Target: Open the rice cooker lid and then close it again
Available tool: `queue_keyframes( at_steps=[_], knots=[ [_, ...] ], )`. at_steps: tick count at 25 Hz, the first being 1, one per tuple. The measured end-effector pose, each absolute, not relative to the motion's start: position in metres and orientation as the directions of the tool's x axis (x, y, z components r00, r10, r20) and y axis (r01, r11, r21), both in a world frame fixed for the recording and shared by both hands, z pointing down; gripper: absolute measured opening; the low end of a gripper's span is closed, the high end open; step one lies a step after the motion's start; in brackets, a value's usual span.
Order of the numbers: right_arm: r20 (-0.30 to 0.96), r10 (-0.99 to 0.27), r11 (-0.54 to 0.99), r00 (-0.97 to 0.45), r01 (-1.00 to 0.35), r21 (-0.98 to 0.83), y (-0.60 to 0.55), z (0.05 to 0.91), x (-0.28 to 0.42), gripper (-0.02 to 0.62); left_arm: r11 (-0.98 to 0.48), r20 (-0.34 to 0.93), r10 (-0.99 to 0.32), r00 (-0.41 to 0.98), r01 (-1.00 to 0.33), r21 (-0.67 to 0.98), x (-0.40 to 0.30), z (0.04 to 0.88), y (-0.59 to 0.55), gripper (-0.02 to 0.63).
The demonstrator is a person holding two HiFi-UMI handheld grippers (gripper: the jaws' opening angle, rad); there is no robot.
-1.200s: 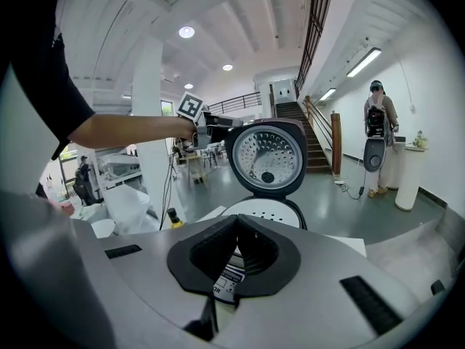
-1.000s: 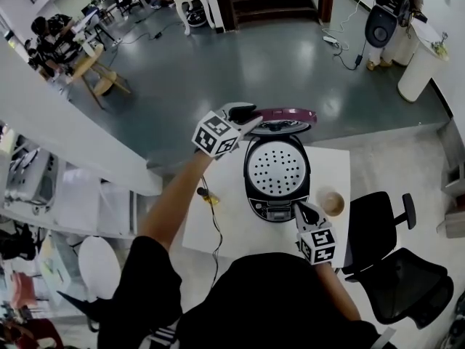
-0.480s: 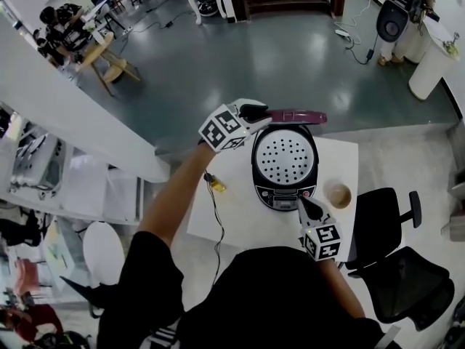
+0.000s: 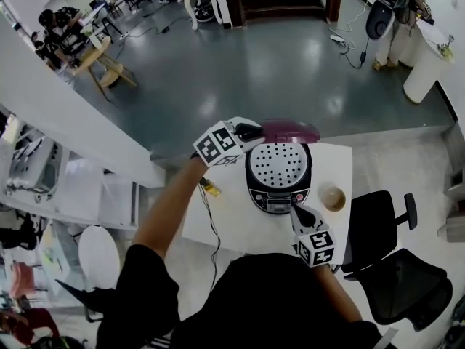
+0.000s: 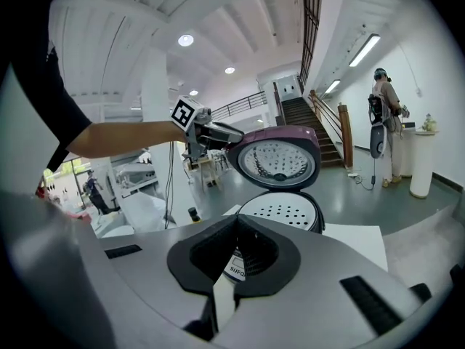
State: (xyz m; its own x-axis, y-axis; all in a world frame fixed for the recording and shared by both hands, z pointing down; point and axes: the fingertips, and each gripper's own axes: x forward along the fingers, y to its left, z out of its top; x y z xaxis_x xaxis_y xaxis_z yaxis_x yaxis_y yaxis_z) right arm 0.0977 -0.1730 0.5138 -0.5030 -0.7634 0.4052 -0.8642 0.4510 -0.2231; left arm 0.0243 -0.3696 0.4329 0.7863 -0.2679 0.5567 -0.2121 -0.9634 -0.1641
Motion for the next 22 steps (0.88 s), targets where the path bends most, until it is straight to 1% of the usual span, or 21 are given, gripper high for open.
queue_keyframes(
  at_steps=[2,6,9,13,18,22],
  knots=[
    [0.39,-0.763,0.444,-0.516,-0.856,-0.263,-0.171,0.514,0.099,0.0,-0.969,0.56,-0.246,0.791,-0.204,-0.138,0.023,0.438,-0.363,0.089],
    [0.392,-0.749,0.458,-0.534,-0.845,-0.276,-0.166,0.517,0.1,0.0,-0.976,0.586,-0.217,0.781,-0.18,-0.121,0.024,0.45,-0.348,0.089],
    [0.384,-0.74,0.456,-0.552,-0.832,-0.317,-0.166,0.521,0.098,0.0,-0.989,0.643,-0.147,0.751,-0.117,-0.09,0.025,0.466,-0.332,0.086],
    [0.391,-0.737,0.451,-0.551,-0.832,-0.323,-0.162,0.524,0.096,0.0,-0.996,0.699,-0.077,0.711,-0.031,-0.078,0.025,0.49,-0.307,0.084],
    [0.391,-0.745,0.445,-0.54,-0.84,-0.312,-0.166,0.523,0.101,0.0,-0.995,0.738,-0.046,0.673,0.033,-0.092,0.026,0.509,-0.291,0.08],
    [0.388,-0.744,0.439,-0.545,-0.835,-0.332,-0.165,0.524,0.098,0.0,-0.995,0.744,-0.037,0.667,0.048,-0.092,0.024,0.516,-0.287,0.079]
  ],
)
